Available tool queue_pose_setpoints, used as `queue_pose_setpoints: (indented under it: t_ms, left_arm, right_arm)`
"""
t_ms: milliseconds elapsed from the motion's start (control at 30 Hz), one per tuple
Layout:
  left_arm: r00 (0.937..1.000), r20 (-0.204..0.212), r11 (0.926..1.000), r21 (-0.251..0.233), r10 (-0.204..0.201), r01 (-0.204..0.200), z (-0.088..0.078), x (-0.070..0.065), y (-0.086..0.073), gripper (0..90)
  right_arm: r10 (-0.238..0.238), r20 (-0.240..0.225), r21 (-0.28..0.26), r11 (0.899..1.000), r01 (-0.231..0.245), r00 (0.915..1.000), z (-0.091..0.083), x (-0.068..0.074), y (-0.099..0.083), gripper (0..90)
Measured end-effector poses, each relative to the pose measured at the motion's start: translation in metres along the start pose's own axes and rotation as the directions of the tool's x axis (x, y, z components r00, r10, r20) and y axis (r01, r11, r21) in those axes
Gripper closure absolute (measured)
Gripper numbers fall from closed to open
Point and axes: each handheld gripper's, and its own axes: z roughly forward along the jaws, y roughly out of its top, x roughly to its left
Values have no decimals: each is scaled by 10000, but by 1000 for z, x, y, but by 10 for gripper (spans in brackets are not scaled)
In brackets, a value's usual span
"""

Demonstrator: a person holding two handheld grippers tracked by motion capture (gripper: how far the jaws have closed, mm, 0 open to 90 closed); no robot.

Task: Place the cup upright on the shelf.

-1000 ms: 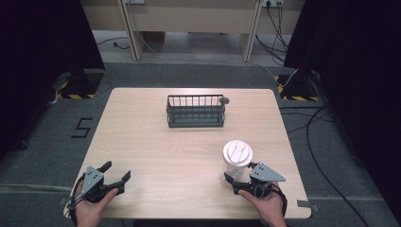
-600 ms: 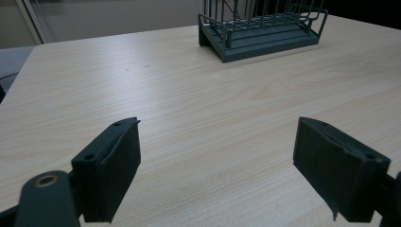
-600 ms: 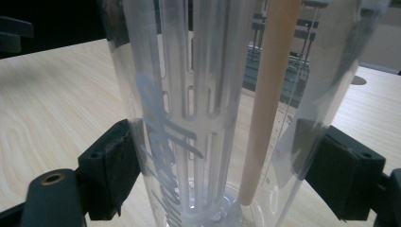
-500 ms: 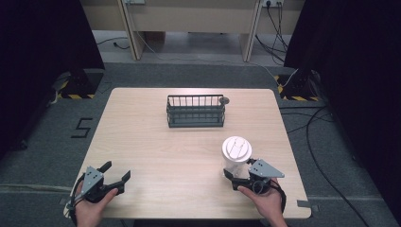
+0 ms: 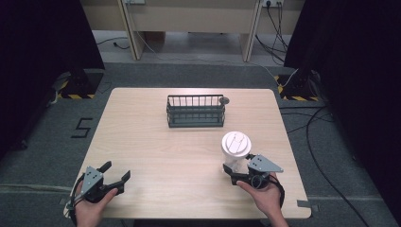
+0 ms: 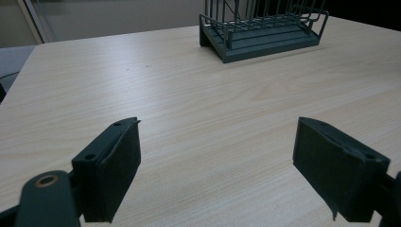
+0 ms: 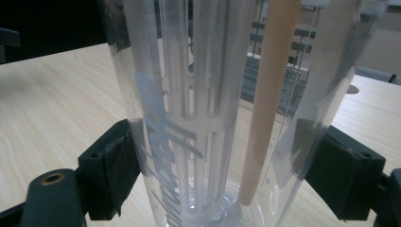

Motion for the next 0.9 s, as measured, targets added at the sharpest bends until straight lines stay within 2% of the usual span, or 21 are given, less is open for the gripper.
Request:
queue_pose_setpoints:
  t_ms: [900]
  left_arm:
    - [10000, -4, 10000, -18, -63, 63, 0, 0, 0, 155]
  right_arm:
    - [-191, 270, -182, 9996, 196, 9995, 17, -10, 22, 188]
